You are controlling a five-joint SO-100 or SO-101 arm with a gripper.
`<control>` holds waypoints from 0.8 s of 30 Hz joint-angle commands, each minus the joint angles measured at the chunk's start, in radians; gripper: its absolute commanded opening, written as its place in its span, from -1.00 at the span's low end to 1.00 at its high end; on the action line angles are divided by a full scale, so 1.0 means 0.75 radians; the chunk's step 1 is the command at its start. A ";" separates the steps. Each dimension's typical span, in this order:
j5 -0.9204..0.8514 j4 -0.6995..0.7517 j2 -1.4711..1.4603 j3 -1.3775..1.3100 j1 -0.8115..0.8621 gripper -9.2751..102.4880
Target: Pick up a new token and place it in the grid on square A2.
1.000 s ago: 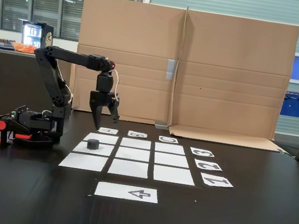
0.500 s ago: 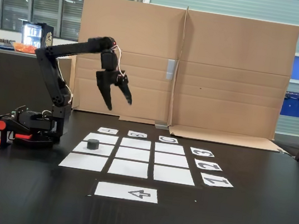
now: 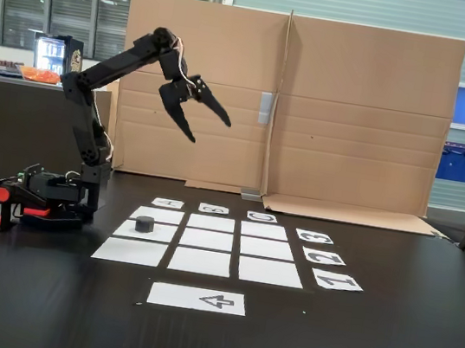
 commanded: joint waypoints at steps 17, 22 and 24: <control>0.309 0.012 0.391 0.108 0.419 -0.18; 0.290 0.012 0.542 0.250 0.573 -0.19; 0.280 0.012 0.605 0.303 0.626 -0.19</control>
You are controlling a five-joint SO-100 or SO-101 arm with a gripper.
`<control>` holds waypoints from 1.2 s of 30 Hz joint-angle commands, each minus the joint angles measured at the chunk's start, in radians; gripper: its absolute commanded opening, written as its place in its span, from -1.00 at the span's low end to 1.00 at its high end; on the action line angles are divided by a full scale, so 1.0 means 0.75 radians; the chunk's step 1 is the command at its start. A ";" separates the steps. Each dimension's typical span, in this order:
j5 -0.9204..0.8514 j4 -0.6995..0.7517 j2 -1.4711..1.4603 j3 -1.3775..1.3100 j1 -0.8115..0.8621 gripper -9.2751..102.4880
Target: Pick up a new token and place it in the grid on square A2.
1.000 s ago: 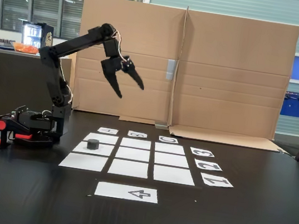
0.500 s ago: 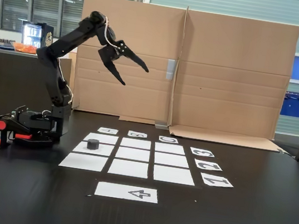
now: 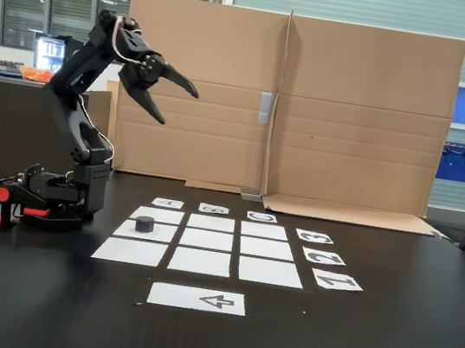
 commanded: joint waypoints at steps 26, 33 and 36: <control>-0.084 0.008 0.507 0.262 0.186 -0.19; -0.072 0.008 0.556 0.272 0.133 -0.19; -0.053 0.008 0.562 0.278 0.049 -0.19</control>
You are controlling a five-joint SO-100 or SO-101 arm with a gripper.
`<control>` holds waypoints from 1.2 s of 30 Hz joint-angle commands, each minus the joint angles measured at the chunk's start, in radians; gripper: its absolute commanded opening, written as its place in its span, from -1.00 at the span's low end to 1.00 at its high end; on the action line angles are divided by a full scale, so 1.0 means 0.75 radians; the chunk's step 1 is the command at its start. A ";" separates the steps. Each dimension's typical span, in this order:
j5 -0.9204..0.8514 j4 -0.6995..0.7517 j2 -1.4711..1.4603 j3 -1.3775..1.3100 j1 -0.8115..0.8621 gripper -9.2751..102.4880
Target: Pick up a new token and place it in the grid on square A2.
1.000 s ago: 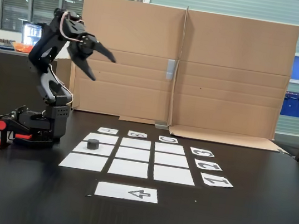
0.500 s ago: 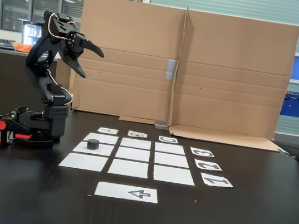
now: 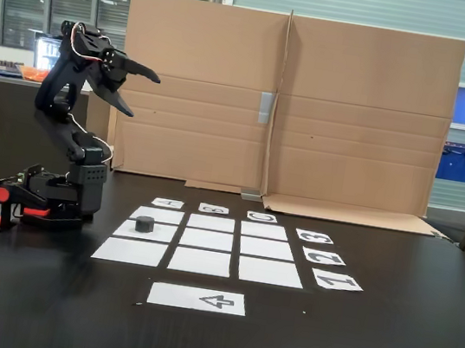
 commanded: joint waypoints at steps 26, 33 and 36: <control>0.108 -0.002 0.188 0.039 -0.657 -0.19; 0.108 -0.002 0.252 0.045 -0.646 -0.19; 0.106 -0.002 0.258 0.045 -0.634 -0.19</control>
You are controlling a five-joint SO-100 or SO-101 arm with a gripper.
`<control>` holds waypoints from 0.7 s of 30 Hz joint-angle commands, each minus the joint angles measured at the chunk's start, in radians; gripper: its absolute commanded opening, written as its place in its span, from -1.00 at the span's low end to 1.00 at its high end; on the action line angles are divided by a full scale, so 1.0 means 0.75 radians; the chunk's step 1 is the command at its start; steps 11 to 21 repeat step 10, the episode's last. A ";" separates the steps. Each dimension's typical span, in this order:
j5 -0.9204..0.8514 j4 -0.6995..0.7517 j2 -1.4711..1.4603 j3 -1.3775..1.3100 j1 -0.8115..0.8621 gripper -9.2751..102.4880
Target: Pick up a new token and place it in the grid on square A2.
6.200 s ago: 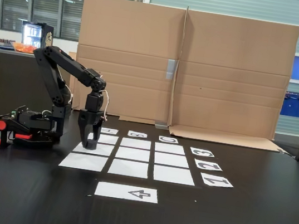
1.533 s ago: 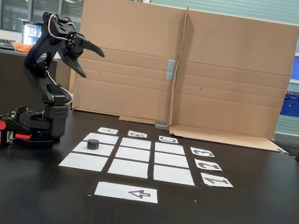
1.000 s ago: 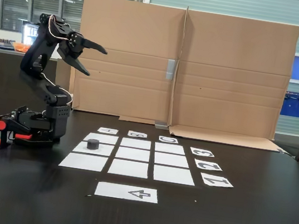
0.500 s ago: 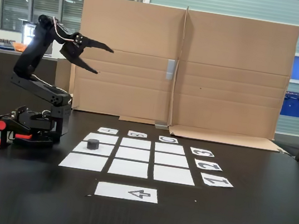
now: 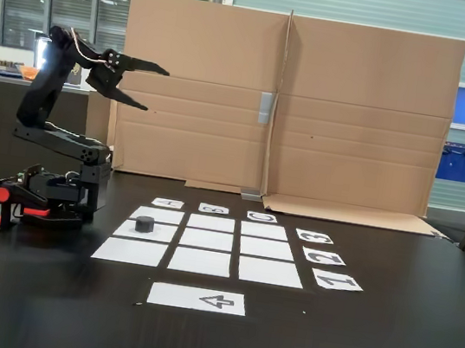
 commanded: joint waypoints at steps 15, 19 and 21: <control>0.004 -0.002 0.022 -0.002 0.016 -0.19; 0.004 -0.002 0.022 -0.002 0.016 -0.19; 0.004 -0.002 0.022 -0.002 0.016 -0.19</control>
